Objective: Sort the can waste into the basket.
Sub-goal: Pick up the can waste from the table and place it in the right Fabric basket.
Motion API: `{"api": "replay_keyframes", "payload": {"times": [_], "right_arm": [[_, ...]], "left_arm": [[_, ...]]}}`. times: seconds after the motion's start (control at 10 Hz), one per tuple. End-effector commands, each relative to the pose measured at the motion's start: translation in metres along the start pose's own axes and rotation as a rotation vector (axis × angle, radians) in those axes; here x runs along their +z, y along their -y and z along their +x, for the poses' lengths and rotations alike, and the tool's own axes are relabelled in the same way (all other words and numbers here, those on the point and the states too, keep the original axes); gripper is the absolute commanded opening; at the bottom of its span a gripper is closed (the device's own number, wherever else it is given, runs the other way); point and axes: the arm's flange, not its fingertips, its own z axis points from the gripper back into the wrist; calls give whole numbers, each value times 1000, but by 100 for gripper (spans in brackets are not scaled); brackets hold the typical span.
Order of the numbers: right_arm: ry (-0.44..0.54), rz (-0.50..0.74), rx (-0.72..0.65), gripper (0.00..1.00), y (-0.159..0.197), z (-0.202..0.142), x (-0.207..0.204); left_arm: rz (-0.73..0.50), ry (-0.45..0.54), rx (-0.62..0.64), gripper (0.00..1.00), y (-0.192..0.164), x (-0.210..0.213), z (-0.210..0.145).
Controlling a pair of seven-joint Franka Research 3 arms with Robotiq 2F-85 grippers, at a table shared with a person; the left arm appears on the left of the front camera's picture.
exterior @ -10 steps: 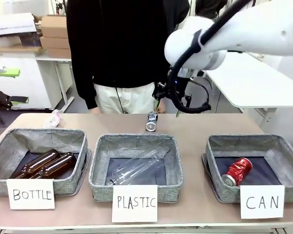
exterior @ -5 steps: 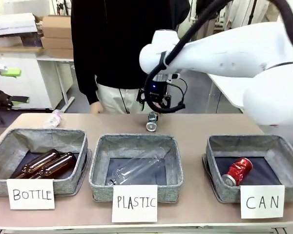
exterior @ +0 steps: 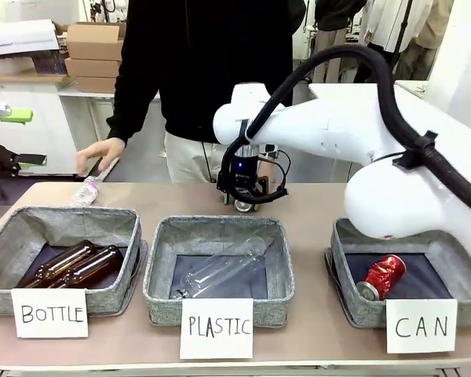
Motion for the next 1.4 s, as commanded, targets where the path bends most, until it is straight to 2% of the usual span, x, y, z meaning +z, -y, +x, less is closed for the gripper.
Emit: {"api": "replay_keyframes", "payload": {"times": [0.0, 0.2, 0.3, 0.4, 0.5, 0.6, 0.7, 0.9, 1.3], "right_arm": [[32, -25, -17, 100, -17, 15, 16], [36, -31, -21, 100, -15, 16, 17], [34, -43, -12, 40, -15, 15, 18], [32, -50, -9, 40, -15, 15, 18], [32, -57, -7, 0, -14, 14, 17], [32, -63, -7, 35, -14, 14, 17], [35, -72, -6, 0, -13, 13, 16], [33, -78, -3, 3, -12, 13, 16], [26, -63, -5, 0, -6, 13, 18]], "left_arm": [[-11, 18, 7, 99, 4, -1, 1], [-11, 18, 7, 99, 4, -1, 1], [-11, 18, 7, 99, 4, -1, 1], [-11, 18, 7, 99, 4, -1, 1], [-11, 18, 7, 99, 4, -1, 1], [-11, 18, 7, 99, 4, -1, 1], [-11, 18, 7, 99, 4, -1, 1], [-11, 18, 7, 99, 4, -1, 1], [-11, 18, 7, 99, 4, -1, 1]]}}
